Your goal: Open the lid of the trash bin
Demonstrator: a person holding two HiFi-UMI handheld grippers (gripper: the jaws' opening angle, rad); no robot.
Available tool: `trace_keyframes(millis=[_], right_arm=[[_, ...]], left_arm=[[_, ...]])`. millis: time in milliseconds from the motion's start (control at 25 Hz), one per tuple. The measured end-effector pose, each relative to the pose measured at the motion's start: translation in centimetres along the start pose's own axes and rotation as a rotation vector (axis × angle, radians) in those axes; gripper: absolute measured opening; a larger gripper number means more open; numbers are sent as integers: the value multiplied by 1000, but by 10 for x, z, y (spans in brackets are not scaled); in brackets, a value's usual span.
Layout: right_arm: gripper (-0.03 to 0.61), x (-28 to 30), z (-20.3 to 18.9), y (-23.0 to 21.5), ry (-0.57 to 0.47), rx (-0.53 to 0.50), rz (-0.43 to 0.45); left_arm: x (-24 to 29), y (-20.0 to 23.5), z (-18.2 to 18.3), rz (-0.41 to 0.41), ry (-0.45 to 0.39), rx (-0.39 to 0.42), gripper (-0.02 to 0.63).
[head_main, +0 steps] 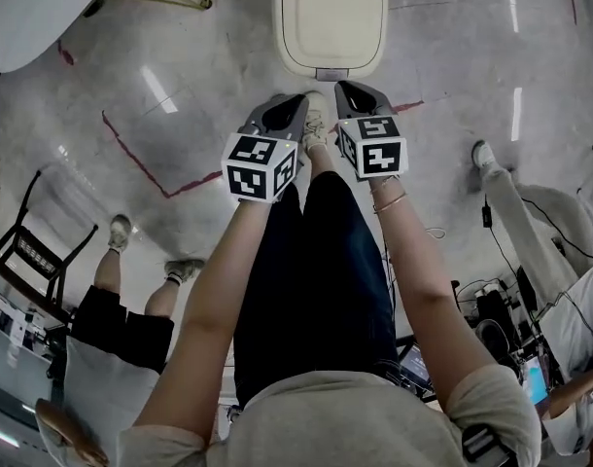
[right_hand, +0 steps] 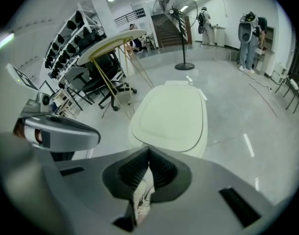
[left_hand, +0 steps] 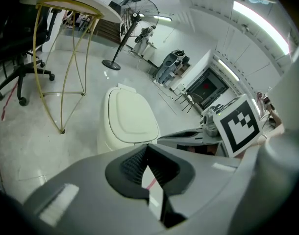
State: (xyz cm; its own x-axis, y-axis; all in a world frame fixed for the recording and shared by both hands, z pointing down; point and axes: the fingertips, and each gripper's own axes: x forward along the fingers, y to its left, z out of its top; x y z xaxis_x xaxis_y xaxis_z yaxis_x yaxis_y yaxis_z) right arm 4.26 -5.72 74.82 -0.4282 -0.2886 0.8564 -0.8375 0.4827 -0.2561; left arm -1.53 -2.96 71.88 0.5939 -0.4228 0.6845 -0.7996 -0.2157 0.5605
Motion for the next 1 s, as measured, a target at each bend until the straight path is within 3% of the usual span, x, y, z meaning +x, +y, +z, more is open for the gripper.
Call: trace_keyframes(millis=[600, 1000], right_arm=[[8, 38, -13, -9, 13, 75, -30], [6, 40, -19, -10, 36, 154, 63]], left_arm=[[21, 14, -14, 9, 0, -36, 8], [21, 16, -16, 22, 6, -23, 8]])
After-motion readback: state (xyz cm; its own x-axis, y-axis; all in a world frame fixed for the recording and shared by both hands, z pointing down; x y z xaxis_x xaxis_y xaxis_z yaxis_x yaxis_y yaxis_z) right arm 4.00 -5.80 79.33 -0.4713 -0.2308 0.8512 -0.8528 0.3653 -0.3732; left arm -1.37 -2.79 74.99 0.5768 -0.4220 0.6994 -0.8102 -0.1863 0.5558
